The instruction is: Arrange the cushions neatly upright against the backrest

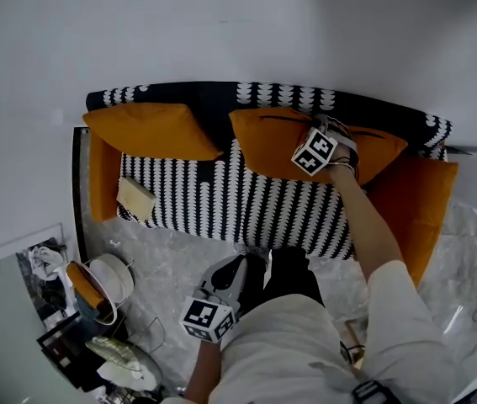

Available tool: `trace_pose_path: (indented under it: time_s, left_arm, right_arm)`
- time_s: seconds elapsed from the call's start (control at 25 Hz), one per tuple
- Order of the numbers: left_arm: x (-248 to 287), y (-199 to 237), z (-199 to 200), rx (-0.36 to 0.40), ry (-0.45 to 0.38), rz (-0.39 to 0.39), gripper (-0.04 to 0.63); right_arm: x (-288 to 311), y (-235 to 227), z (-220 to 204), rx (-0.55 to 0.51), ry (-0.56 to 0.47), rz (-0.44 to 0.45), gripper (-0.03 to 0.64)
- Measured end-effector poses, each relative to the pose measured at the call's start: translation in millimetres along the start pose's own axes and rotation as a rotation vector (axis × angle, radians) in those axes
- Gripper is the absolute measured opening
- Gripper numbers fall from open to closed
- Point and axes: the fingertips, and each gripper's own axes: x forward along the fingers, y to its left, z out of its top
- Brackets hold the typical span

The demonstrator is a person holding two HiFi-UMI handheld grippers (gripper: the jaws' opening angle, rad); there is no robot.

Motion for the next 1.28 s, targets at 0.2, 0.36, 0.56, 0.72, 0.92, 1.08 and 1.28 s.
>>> trace_pose_path:
  time_s: [0.2, 0.36, 0.56, 0.72, 0.92, 1.08, 1.28]
  left_arm:
    - [-2.4, 7.2, 1.7, -0.006, -0.014, 0.001, 0.014]
    - [-4.1, 9.2, 5.0, 0.01, -0.023, -0.022, 0.014]
    - [-10.1, 21.7, 11.5, 0.028, -0.051, -0.052, 0.014]
    - [-19.1, 36.2, 18.2, 0.057, -0.077, -0.092, 0.014]
    - [-39.2, 56.7, 28.3, 0.126, -0.09, -0.189, 0.014]
    - [-64.0, 81.7, 34.6, 0.187, -0.099, -0.274, 0.014]
    - [-82.9, 115.7, 21.5, 0.224, -0.046, -0.392, 0.012]
  right_arm:
    - [-5.8, -10.8, 11.5, 0.017, -0.004, -0.047, 0.028]
    - [-22.0, -20.5, 11.9, 0.023, -0.004, -0.091, 0.026]
    - [-51.1, -21.1, 13.8, 0.07, -0.027, -0.113, 0.023]
    - [-84.8, -0.7, 16.1, 0.117, -0.029, -0.113, 0.023]
    - [-133.3, 51.5, 39.5, 0.19, -0.035, -0.053, 0.023]
    - [-177.3, 93.4, 63.6, 0.28, -0.036, -0.055, 0.023]
    - [-228.2, 166.0, 84.0, 0.411, -0.039, -0.048, 0.023]
